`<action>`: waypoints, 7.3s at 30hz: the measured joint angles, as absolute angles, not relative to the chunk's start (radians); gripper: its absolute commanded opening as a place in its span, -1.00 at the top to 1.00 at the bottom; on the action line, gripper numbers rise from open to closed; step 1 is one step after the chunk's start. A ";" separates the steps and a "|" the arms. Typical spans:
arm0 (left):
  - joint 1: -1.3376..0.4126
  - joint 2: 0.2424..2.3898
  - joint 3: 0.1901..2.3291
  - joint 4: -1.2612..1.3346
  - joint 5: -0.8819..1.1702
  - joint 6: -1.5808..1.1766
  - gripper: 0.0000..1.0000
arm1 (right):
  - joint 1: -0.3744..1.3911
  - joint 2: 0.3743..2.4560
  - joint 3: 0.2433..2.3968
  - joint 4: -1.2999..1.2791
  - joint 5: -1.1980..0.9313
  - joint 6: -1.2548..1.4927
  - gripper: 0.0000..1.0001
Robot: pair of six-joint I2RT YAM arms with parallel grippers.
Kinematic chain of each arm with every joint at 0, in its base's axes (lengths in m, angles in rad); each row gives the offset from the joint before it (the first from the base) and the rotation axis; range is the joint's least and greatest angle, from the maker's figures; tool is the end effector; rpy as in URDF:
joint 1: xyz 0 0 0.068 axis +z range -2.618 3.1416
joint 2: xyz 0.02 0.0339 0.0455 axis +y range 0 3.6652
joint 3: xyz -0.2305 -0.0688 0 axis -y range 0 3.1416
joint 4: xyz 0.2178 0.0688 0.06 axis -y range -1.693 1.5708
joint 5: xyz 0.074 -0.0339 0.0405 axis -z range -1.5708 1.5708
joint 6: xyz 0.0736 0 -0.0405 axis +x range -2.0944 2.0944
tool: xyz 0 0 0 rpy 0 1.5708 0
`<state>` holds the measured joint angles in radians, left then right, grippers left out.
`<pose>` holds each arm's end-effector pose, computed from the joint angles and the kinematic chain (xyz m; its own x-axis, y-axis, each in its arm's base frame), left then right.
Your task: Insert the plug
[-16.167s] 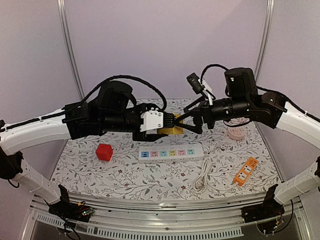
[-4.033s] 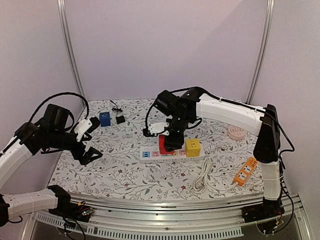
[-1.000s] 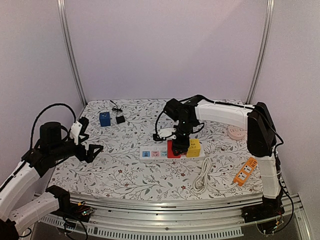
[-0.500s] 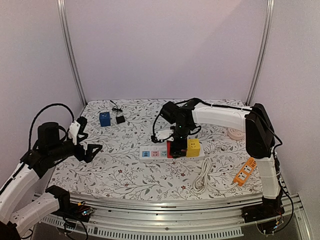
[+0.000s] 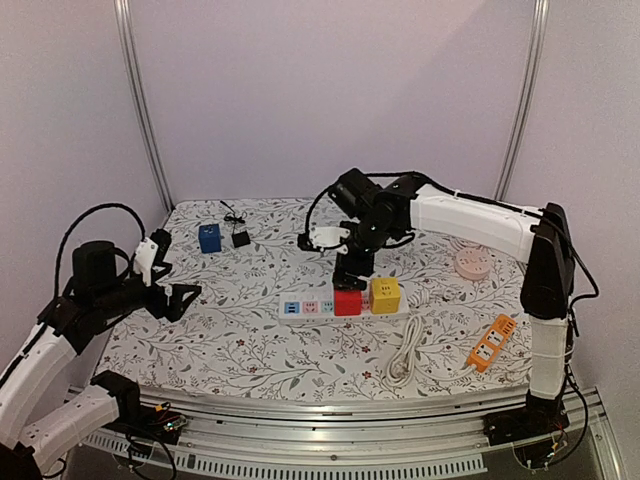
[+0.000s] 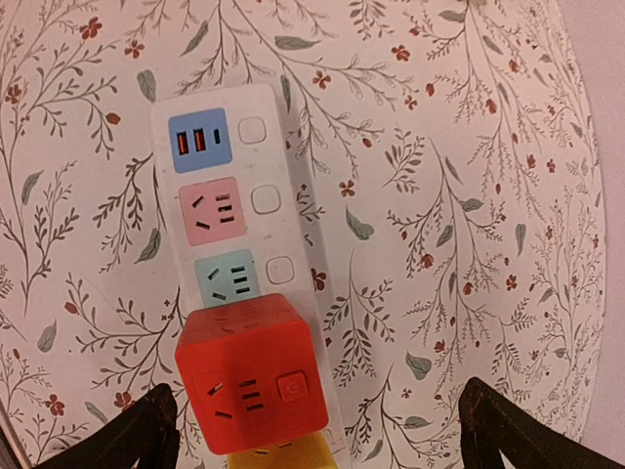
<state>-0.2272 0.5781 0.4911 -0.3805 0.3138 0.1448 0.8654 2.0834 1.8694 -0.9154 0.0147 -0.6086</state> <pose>0.1680 -0.0622 0.2154 -0.3648 0.2252 -0.9034 0.5410 0.8410 -0.0088 0.2742 0.3203 0.1933 -0.0480 -0.9381 -0.3429 -0.9564 0.1422 -0.2551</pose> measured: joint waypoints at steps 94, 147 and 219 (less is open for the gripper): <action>-0.483 1.118 1.669 -0.901 0.324 0.606 1.00 | 0.846 1.423 1.557 -0.589 -0.001 -0.197 -0.97; -1.353 1.016 1.155 -0.109 0.058 1.468 1.00 | 1.079 1.441 1.622 -0.261 -0.866 -0.049 -0.97; -1.106 1.403 1.507 -0.349 -0.202 1.262 0.71 | 1.076 1.436 1.645 -0.544 0.087 0.381 1.00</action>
